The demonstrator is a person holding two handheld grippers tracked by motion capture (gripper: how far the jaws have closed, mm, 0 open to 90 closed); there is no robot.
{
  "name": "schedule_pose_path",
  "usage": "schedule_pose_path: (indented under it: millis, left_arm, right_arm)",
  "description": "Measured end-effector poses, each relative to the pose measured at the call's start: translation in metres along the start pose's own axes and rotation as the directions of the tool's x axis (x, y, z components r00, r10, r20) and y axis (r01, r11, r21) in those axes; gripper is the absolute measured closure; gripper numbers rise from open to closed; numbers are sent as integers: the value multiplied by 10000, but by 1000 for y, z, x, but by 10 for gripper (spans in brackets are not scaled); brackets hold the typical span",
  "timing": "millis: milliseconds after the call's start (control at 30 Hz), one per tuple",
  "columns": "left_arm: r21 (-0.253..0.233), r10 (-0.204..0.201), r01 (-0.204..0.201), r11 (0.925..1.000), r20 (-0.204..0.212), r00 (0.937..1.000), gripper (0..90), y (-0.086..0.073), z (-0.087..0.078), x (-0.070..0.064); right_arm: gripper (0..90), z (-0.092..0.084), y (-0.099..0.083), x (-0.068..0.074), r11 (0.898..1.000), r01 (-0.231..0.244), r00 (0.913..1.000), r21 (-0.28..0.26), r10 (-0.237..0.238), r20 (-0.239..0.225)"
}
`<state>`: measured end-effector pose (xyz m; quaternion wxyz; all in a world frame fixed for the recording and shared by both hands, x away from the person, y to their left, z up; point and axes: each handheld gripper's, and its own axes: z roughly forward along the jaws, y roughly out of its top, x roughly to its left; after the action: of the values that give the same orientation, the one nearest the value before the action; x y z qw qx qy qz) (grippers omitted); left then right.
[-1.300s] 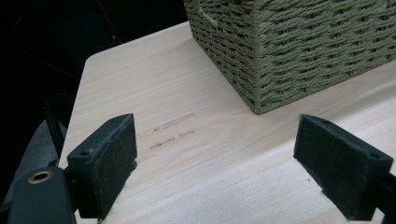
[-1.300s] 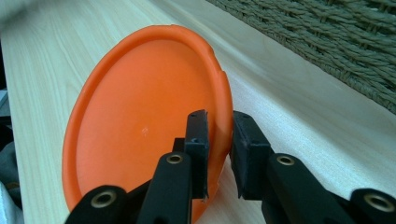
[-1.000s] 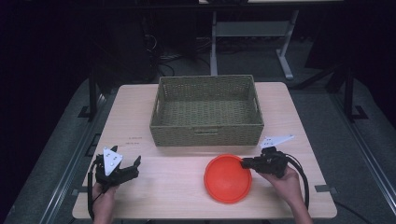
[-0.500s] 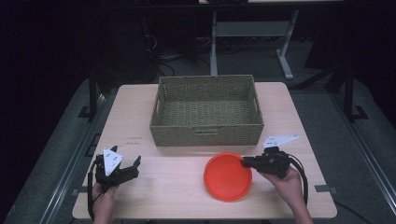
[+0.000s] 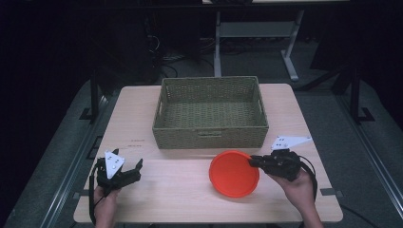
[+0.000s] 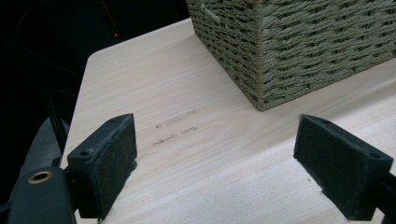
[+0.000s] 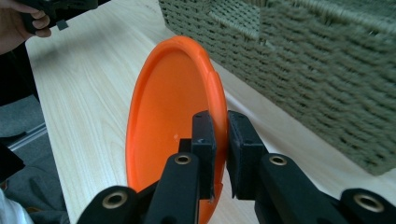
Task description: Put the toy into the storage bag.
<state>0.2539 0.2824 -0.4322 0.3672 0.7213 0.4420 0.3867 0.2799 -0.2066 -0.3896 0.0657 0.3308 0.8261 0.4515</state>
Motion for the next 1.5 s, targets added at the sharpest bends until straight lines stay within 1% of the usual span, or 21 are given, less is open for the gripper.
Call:
schedule_pose_path:
  millis: [167, 200, 267, 533, 567, 667, 867, 900, 967, 1033, 1067, 1133, 1300, 1333, 1500]
  left_arm:
    - [57, -27, 27, 10000, -71, 10000, 128, 0, 1, 0]
    - [40, -30, 30, 10000, -69, 10000, 128, -1, 1, 0]
    - [90, 14, -14, 10000, -42, 10000, 128, 0, 2, 0]
    - [166, 102, -102, 9998, -47, 9999, 128, 0, 2, -1]
    - [227, 168, -167, 9996, -48, 9998, 128, 0, 1, 0]
    - [77, 27, -27, 10000, -77, 10000, 128, 0, 1, 0]
    - [29, -25, 25, 10000, -101, 9999, 128, 0, 0, 0]
    - [32, 13, -13, 10000, -98, 10000, 128, 0, 0, 0]
    - [92, 9, -8, 10000, -100, 9999, 128, 0, 0, 0]
    - [83, -67, 68, 9999, -121, 9999, 128, 0, 0, 0]
    - [125, -32, 33, 9999, -127, 9999, 128, 0, 0, 1]
    - [84, -97, 98, 9999, -172, 9998, 128, 0, 0, 2]
    - [50, -139, 140, 9999, -181, 9997, 128, -1, 1, 2]
    - [60, -33, 35, 10000, -191, 9998, 128, 0, 1, 3]
    - [84, 31, -30, 10000, -116, 9999, 128, 0, 0, 1]
  right_arm:
    - [819, -13, 9, 1, 9999, 94, 9999, -87, -93, 141]
    - [819, -15, 10, 1, 9999, 45, 9998, -92, -43, 197]
    - [819, -18, 13, 1, 9999, 137, 9996, -6, -136, 265]
    - [818, -28, 24, 0, 9995, 121, 9981, 279, -137, 605]
    - [819, -29, 26, 0, 9994, 159, 9979, 315, -178, 630]
    - [819, -32, 31, 1, 9987, 262, 9971, 442, -293, 698]
    - [819, -38, 40, 0, 9984, 197, 9971, 522, -235, 721]
    - [819, -38, 41, -1, 9985, 223, 9973, 502, -257, 691]
    - [818, -39, 44, -4, 9986, 81, 9981, 530, -113, 601]
    - [818, -39, 47, -6, 9975, 12, 9986, 709, -49, 523]
    - [819, -39, 49, -7, 9971, 21, 9984, 755, -63, 558]
    - [819, -39, 53, -7, 9966, 37, 9982, 827, -87, 600]
    - [819, -41, 64, -7, 9955, 103, 9982, 946, -158, 582]
    - [819, -42, 66, -7, 9953, 72, 9983, 969, -128, 573]
    - [819, -46, 80, -6, 9946, 262, 9976, 1002, -324, 608]
